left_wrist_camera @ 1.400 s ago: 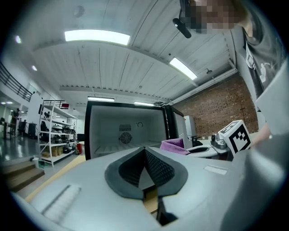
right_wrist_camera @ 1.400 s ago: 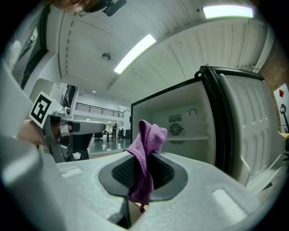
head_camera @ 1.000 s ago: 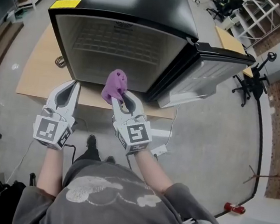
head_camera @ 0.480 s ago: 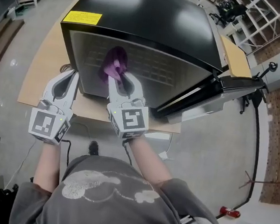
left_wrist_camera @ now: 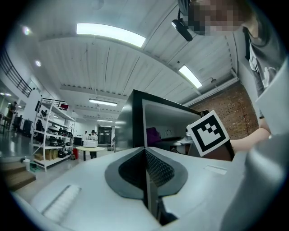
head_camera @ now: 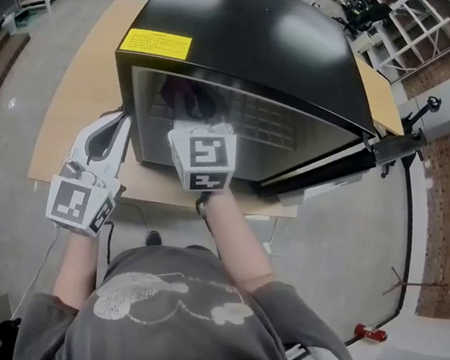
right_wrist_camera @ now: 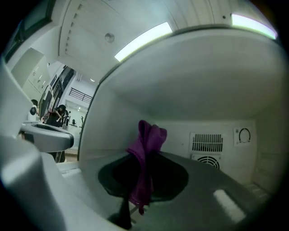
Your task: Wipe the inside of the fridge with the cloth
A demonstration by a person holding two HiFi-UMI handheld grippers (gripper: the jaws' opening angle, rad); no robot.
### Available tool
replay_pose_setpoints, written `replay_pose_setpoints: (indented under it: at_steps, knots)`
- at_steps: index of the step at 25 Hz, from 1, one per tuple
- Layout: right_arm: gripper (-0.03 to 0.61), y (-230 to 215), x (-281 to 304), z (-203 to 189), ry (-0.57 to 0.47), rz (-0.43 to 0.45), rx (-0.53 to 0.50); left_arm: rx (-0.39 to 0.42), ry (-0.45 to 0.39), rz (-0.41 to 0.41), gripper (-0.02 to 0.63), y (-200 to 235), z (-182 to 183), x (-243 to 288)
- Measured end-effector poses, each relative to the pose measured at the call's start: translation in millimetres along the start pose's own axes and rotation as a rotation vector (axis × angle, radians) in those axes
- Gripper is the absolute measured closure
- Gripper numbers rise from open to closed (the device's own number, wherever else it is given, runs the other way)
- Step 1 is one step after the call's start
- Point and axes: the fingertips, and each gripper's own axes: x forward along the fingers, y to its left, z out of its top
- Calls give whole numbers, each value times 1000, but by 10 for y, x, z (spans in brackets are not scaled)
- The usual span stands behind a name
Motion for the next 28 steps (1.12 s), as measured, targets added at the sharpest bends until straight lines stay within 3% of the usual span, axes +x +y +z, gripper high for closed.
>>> replay_pose_setpoints:
  at_steps: [4, 9, 21, 28]
  knots:
    - [540, 44, 228, -57, 67, 36, -3, -4, -10, -13, 597, 48, 0, 23]
    - [540, 160, 261, -50, 53, 125, 27, -17, -5, 6, 596, 54, -61, 45]
    - [540, 585, -248, 55, -5, 369, 64, -4, 24, 122, 596, -74, -74, 10]
    - [540, 790, -559, 103, -21, 457, 71, 1, 45, 144, 595, -169, -110, -2]
